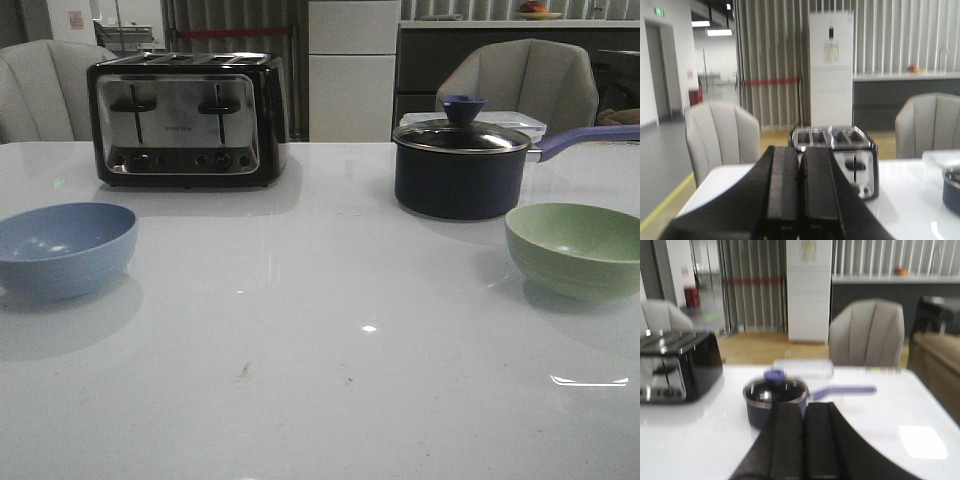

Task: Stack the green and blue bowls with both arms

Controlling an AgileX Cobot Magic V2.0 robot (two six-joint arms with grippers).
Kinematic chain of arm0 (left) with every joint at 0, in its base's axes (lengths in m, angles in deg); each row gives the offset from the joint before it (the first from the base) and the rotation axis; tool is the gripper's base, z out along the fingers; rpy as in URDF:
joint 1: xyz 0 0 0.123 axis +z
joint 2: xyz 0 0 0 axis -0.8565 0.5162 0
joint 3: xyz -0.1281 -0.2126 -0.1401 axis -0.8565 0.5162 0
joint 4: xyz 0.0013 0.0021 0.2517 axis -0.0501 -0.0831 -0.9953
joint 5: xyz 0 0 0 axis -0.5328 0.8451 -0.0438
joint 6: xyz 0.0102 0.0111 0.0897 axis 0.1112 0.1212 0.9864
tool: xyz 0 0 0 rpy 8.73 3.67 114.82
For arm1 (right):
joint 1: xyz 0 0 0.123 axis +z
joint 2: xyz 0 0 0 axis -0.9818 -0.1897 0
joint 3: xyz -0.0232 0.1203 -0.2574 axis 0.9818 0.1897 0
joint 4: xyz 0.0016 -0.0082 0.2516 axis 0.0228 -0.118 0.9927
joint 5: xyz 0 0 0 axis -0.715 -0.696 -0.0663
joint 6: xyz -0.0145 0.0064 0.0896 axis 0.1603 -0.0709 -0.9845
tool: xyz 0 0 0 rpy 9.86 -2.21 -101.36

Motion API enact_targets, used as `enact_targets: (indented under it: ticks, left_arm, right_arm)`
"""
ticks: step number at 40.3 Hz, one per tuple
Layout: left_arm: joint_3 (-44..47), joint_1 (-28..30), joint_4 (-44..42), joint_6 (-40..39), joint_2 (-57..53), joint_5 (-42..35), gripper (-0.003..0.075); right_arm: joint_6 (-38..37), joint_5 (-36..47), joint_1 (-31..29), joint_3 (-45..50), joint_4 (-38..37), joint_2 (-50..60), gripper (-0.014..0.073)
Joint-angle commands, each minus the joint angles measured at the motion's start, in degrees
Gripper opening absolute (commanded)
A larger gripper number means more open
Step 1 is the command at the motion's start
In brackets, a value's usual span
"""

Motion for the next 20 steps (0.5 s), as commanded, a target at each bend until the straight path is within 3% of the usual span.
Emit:
enact_targets:
  ticks: [1, 11, 20]
  left_arm:
    - [-5.29, -0.45, -0.22, -0.06, 6.31, 3.77, 0.0093]
    - [-5.97, -0.45, 0.04, -0.06, 19.75, 14.91, 0.0093]
    - [-5.97, -0.45, 0.16, -0.06, 27.90, 16.15, 0.0094]
  right_arm:
    - [0.08, -2.90, -0.02, -4.59, -0.65, -6.35, 0.0054]
    - [0.08, -12.69, -0.02, -4.55, -0.65, -21.47, 0.0054]
    - [0.08, -15.80, -0.02, -4.09, -0.65, -31.77, 0.0066]
